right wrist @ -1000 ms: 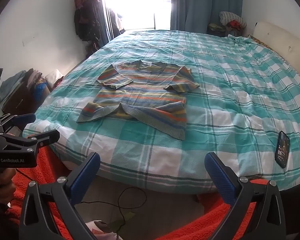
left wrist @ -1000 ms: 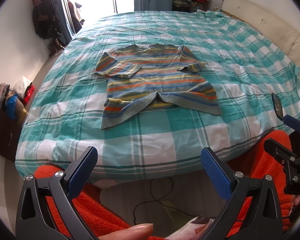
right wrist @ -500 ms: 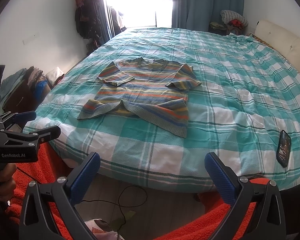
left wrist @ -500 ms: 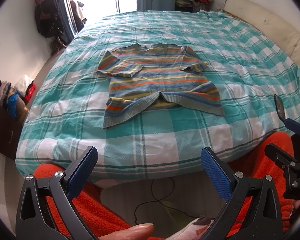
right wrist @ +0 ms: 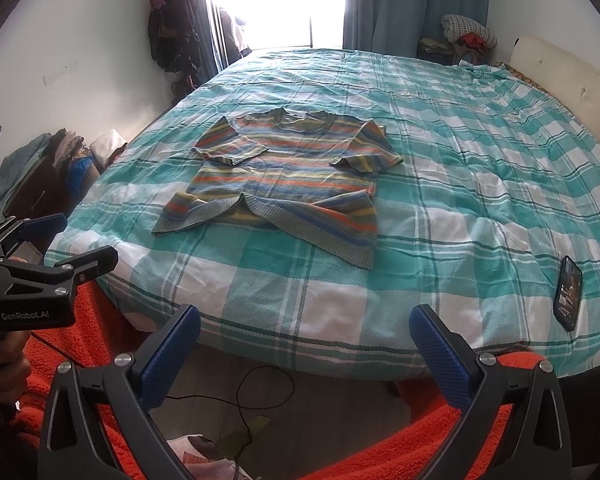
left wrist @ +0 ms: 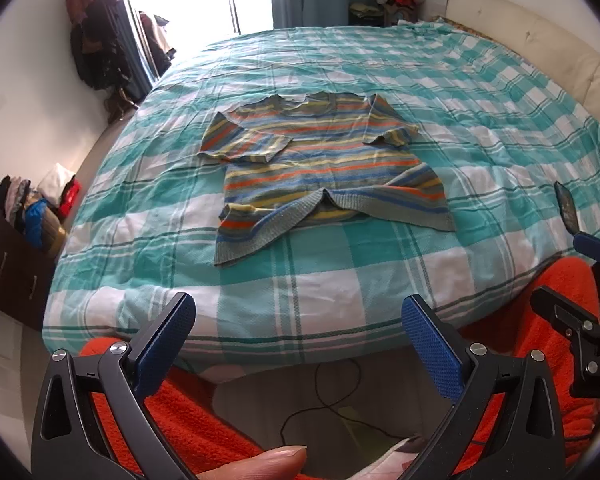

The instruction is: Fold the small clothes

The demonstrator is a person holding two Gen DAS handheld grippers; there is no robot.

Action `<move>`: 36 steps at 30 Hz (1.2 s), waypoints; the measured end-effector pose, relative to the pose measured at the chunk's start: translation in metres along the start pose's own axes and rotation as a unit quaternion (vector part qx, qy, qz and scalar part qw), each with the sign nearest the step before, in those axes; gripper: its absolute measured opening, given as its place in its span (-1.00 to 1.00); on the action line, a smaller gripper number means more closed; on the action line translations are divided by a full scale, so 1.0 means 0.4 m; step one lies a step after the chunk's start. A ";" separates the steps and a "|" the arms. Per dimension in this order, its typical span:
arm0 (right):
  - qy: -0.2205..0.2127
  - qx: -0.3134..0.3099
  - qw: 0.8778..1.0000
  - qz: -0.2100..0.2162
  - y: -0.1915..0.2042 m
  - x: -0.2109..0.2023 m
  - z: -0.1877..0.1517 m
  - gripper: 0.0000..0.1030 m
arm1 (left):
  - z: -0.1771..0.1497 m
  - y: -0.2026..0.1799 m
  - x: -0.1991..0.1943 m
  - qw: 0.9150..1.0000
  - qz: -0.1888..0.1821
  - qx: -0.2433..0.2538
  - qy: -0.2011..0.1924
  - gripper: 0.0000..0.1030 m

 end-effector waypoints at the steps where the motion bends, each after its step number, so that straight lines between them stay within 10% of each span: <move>1: 0.000 -0.002 1.000 0.000 0.002 0.000 0.000 1.00 | -0.001 0.002 0.000 1.000 0.001 0.000 0.000 1.00; 36: 0.002 -0.014 1.000 0.010 0.022 0.003 -0.004 1.00 | -0.030 0.057 0.033 0.997 0.016 -0.046 0.056 0.99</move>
Point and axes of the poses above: each gripper's, at about its wrist camera, not at the fingertips, and x roughly the way its jaws point, y to its left, z to its top, the point moved 5 cm from there along x, roughly the way its jaws point, and after that the axes turned 10 degrees about z, right-handed, at the moved point
